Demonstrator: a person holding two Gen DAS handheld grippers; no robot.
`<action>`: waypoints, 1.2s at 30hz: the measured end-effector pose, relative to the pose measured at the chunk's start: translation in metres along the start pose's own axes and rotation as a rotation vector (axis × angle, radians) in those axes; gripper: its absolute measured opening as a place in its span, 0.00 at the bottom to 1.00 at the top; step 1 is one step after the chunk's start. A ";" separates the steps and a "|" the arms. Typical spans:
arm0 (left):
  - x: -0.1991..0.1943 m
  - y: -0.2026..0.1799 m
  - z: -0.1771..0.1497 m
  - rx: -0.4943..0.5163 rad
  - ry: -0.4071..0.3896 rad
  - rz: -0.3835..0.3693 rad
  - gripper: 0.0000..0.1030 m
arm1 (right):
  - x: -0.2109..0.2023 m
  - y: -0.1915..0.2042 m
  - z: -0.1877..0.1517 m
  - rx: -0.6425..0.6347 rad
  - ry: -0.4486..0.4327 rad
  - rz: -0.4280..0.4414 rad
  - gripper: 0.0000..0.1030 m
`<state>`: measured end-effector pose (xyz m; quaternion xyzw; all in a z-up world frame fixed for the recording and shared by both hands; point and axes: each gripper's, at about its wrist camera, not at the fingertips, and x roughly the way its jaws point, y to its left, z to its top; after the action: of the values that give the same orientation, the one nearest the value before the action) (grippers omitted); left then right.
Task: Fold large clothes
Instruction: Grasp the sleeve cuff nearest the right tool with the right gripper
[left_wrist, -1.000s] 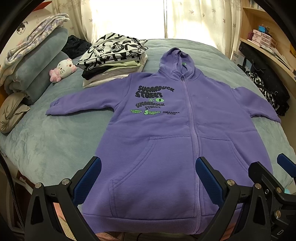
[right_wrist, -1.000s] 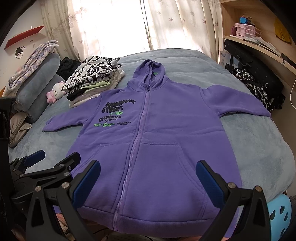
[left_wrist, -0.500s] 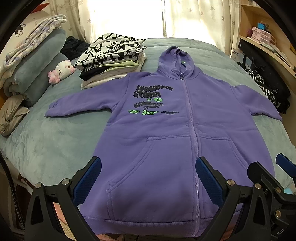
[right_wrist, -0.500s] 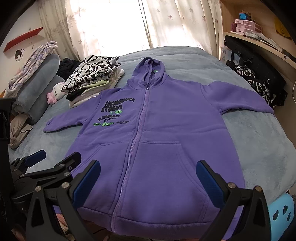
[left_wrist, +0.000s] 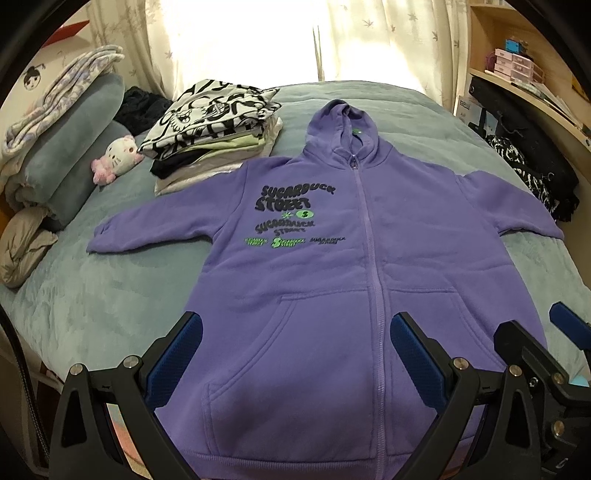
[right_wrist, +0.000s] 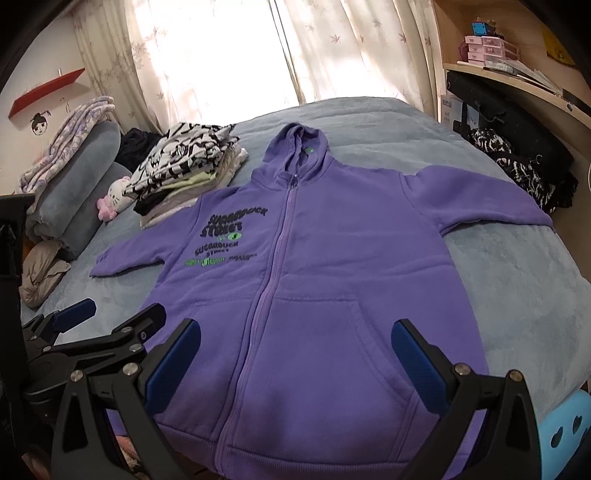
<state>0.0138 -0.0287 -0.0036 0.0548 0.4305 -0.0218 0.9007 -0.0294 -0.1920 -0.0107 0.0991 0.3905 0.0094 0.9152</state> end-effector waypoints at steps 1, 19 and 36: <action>0.001 -0.001 0.002 0.001 0.004 -0.008 0.97 | -0.001 -0.002 0.001 0.000 -0.010 0.002 1.00; 0.000 -0.064 0.070 0.105 -0.096 -0.169 0.97 | -0.011 -0.057 0.063 0.057 -0.125 0.026 1.00; 0.076 -0.144 0.172 0.097 -0.098 -0.142 0.98 | -0.003 -0.187 0.147 -0.011 -0.213 -0.400 1.00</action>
<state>0.1820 -0.1912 0.0327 0.0664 0.3873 -0.1093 0.9131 0.0626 -0.4013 0.0548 0.0149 0.3033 -0.1807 0.9355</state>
